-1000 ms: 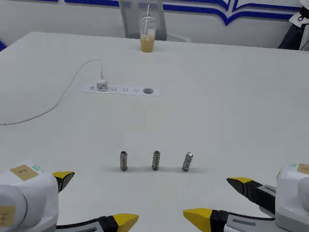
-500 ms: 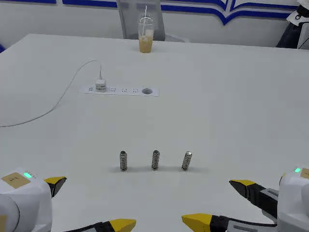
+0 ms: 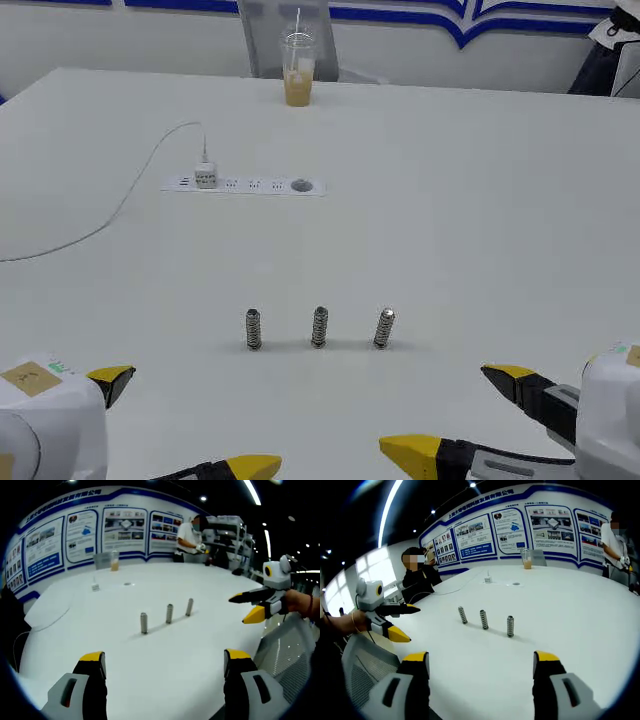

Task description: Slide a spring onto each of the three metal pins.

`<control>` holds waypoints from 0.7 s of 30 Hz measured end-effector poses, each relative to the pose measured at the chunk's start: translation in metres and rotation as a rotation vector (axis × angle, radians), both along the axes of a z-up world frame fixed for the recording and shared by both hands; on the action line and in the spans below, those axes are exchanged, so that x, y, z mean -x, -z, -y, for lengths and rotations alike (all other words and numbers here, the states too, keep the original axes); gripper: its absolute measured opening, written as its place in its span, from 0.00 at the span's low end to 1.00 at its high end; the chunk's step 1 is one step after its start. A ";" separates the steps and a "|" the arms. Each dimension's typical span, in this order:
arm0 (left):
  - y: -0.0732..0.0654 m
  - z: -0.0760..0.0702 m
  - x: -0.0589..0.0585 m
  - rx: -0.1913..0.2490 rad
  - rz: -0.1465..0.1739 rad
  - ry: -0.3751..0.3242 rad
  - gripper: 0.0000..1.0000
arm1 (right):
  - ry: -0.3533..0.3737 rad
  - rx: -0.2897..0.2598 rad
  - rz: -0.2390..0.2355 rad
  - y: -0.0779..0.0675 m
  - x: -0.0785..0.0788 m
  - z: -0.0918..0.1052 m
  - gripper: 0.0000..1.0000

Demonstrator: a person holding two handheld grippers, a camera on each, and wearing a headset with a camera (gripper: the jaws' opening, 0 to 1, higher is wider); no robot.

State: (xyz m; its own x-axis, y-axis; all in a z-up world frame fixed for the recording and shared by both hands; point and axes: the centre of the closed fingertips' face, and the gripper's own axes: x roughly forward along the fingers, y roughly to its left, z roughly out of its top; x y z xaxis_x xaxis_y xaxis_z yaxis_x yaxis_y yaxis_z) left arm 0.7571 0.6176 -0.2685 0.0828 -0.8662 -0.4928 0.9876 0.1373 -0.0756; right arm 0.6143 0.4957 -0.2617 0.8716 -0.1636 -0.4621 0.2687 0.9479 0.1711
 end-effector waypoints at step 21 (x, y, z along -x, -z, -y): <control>0.000 0.000 -0.002 -0.004 0.012 -0.008 0.97 | 0.011 0.006 0.011 0.000 0.001 0.000 0.87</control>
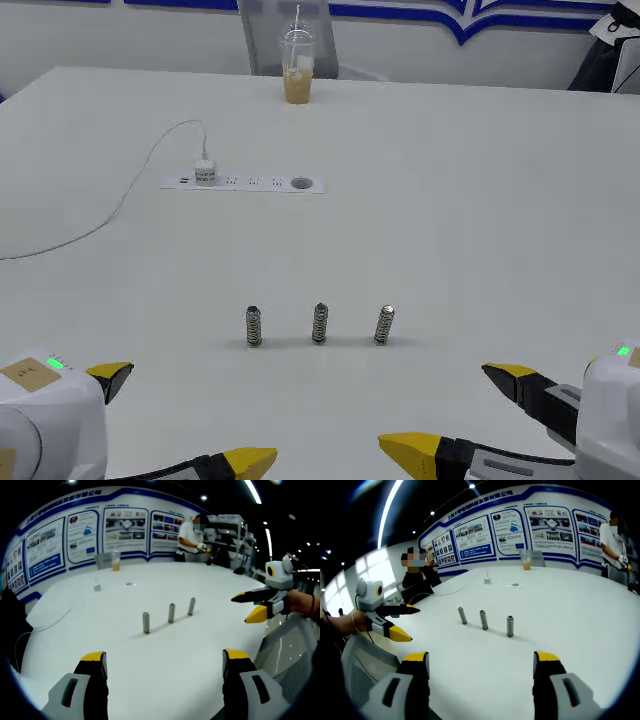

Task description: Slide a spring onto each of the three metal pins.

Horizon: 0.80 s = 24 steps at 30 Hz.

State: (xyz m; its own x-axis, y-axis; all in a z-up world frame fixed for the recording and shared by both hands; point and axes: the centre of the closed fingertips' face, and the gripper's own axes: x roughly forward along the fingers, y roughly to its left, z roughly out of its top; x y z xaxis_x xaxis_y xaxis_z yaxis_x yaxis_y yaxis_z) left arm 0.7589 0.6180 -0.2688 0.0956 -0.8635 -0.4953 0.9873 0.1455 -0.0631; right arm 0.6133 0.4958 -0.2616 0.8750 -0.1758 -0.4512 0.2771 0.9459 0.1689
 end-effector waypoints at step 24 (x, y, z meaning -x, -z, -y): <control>0.003 -0.001 0.001 -0.011 0.008 0.008 0.96 | 0.005 0.009 0.005 0.001 0.002 0.000 0.86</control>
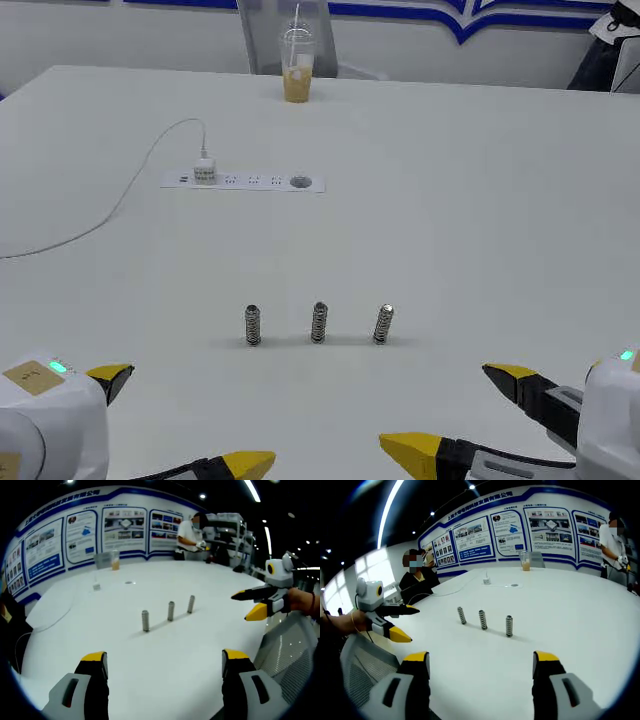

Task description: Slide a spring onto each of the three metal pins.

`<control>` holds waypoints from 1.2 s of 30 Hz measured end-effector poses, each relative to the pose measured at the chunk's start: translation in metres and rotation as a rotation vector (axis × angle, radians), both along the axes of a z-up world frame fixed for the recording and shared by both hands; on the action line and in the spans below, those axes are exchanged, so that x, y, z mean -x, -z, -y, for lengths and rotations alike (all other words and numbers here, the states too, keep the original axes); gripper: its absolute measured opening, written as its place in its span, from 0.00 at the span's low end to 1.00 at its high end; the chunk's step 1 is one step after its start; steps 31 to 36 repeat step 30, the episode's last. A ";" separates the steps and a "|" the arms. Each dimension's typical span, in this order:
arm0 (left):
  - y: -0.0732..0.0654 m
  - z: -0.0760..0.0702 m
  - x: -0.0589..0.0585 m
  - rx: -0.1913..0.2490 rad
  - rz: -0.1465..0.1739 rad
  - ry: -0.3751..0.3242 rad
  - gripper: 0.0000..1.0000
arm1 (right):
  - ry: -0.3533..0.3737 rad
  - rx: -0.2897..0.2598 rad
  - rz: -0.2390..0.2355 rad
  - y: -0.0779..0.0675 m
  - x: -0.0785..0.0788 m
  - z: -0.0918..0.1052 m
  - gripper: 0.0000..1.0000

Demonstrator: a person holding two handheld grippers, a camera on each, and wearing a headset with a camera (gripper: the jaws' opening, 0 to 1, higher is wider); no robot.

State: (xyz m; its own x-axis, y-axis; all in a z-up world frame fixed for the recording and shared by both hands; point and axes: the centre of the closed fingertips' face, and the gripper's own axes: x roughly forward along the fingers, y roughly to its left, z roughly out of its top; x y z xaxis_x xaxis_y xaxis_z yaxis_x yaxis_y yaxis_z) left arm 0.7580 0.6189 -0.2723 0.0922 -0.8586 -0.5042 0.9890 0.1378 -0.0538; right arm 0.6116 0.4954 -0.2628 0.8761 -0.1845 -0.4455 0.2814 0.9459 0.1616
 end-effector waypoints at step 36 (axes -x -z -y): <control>0.001 -0.001 0.001 -0.003 -0.002 -0.001 0.97 | -0.011 0.001 -0.019 0.007 0.002 -0.006 0.86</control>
